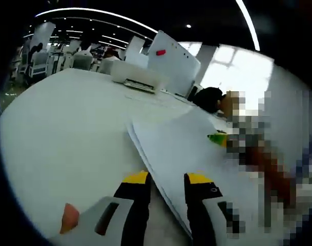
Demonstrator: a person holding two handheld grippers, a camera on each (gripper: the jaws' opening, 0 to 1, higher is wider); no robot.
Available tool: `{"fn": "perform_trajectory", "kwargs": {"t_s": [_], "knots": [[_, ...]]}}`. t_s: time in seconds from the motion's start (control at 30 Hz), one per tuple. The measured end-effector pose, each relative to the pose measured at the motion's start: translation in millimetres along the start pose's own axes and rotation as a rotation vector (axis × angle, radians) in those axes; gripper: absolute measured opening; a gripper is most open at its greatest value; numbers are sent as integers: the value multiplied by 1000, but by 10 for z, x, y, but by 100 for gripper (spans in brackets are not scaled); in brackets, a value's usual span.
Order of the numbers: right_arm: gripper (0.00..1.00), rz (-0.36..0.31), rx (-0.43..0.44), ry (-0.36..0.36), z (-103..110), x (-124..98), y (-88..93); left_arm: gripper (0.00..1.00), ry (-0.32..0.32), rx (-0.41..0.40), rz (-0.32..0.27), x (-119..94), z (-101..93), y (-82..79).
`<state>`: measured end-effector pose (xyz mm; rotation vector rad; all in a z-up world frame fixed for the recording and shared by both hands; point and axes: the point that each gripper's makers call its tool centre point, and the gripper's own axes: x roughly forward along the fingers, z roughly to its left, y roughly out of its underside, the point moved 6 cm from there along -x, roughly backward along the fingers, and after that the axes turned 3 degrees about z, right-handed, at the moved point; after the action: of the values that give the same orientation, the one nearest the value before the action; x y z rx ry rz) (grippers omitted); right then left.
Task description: Organize the stack of printing papers by aligning and flattening the scattered papers on the table
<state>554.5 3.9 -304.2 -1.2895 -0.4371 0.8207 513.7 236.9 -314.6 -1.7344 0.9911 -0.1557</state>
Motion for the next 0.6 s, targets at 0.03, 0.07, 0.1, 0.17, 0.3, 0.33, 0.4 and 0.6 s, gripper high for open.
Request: {"fn": "perform_trajectory", "kwargs": {"t_s": [0.03, 0.07, 0.1, 0.17, 0.3, 0.33, 0.4, 0.6], "knots": [[41, -10, 1, 5, -15, 4, -7, 29, 3, -7, -1, -10, 7, -5], [44, -18, 3, 8, -21, 11, -14, 29, 3, -12, -10, -11, 7, -11], [47, -20, -4, 10, -27, 16, -18, 29, 2, -8, -16, -9, 2, -13], [48, -12, -20, 24, -41, 26, -8, 28, -3, -9, -6, 0, 4, 3], [47, 28, -43, 46, -65, 20, 50, 27, 3, -13, 1, 15, -2, 16], [45, 40, -39, 47, -66, 19, 69, 27, 7, -17, 2, 17, -7, 19], [37, 59, -38, 46, -63, 19, 95, 25, 16, -27, 3, 21, -19, 22], [32, 76, -113, 137, -232, -55, 21, 21, 26, -35, 0, -25, -47, -22]]}}
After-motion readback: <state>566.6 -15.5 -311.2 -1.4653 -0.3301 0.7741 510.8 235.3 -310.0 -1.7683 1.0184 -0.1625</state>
